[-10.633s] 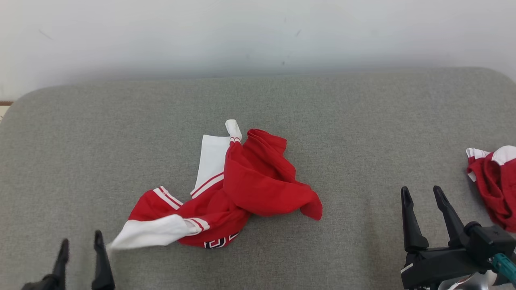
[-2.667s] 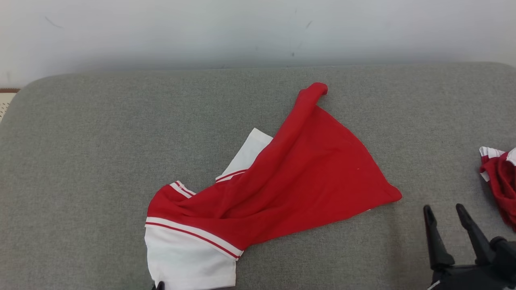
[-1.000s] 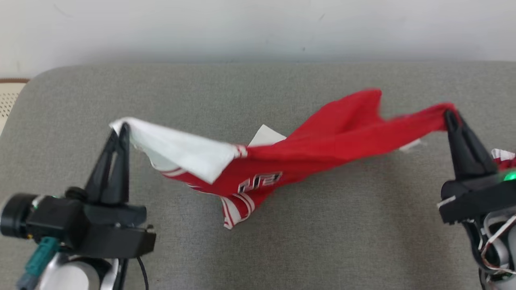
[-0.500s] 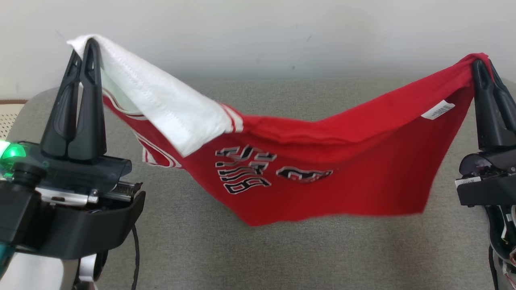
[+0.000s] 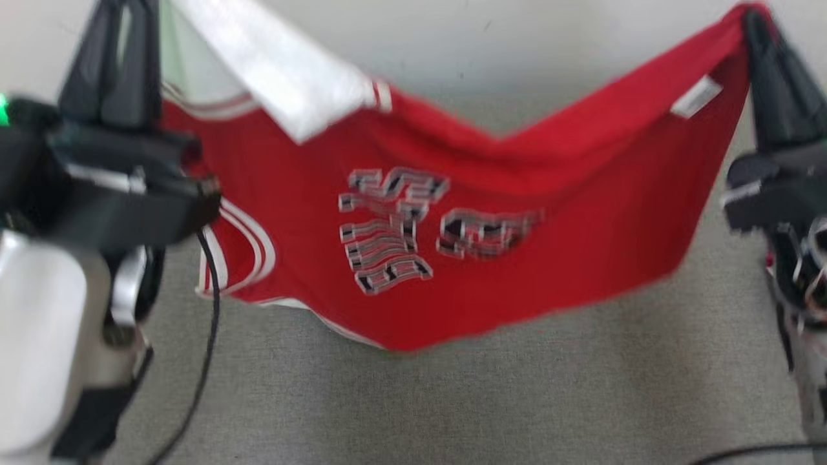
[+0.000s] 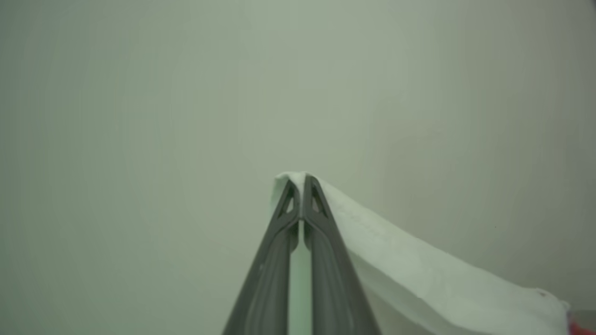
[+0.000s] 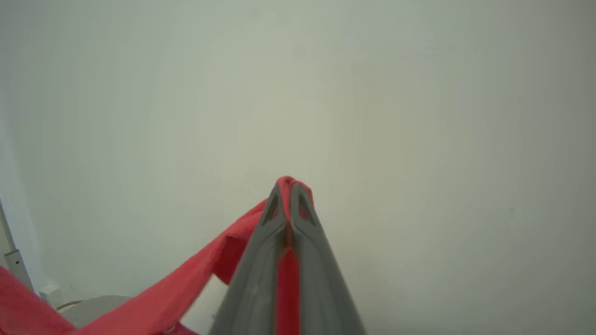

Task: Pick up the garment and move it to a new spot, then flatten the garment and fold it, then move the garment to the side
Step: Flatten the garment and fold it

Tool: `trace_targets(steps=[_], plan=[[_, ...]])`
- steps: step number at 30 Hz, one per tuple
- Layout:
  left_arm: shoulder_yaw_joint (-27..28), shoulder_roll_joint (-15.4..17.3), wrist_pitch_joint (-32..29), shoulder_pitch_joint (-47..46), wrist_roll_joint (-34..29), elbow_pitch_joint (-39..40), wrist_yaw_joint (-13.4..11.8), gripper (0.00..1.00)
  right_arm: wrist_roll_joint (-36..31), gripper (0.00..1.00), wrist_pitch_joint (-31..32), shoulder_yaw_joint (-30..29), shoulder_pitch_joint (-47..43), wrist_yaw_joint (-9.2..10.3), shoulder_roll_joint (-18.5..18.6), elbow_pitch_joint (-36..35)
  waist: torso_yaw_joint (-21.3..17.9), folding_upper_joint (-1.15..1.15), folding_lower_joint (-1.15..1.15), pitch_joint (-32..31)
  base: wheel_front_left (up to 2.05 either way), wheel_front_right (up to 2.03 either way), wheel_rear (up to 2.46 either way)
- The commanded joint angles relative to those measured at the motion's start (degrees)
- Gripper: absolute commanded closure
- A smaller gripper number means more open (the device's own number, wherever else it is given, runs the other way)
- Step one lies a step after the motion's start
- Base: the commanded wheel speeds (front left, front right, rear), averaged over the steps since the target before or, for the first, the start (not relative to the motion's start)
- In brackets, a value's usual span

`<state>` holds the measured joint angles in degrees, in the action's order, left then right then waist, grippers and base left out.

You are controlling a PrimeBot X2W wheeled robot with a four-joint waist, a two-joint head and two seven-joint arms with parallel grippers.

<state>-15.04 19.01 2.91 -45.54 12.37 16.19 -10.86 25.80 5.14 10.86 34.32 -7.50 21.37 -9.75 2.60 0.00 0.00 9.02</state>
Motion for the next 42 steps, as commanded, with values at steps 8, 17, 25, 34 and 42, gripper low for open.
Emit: trace_targets(steps=[8, 17, 25, 34, 42], plan=[[0.4, -2.9, 5.1, -19.5, 3.3, -21.5, 5.0, 1.00, 3.1, 1.00, -8.0, 7.0, 20.4, 0.01, 0.1, 19.9, -0.1, 0.00, 0.00, 6.5, 0.00, 0.00, 0.00], [-0.5, -4.4, 10.9, -40.3, 1.6, -46.0, 8.9, 1.00, 7.8, 1.00, -17.3, 12.3, 42.0, 0.00, -4.5, 45.6, -1.8, 0.00, 0.00, 10.6, 0.00, 0.00, 0.00], [-1.0, -6.0, 12.2, -46.3, 0.7, -53.9, 11.2, 1.00, 9.7, 1.00, -20.2, 15.9, 49.7, 0.00, -6.2, 57.9, -1.0, 0.00, 0.00, 14.4, 0.00, 0.00, 0.00], [3.8, -10.9, 12.3, -25.8, 4.1, -42.9, 9.4, 1.00, 15.4, 1.00, -20.5, 22.7, 39.0, 0.00, -2.4, 53.9, 0.9, 0.00, 0.00, 16.2, 0.00, 0.00, 0.00], [7.4, -13.8, 12.2, 4.5, 3.5, -23.3, 7.2, 1.00, 19.1, 1.00, -20.4, 18.9, 17.6, 0.00, 0.7, 42.8, 1.1, 0.00, 0.00, 13.8, 0.00, 0.00, 0.00]])
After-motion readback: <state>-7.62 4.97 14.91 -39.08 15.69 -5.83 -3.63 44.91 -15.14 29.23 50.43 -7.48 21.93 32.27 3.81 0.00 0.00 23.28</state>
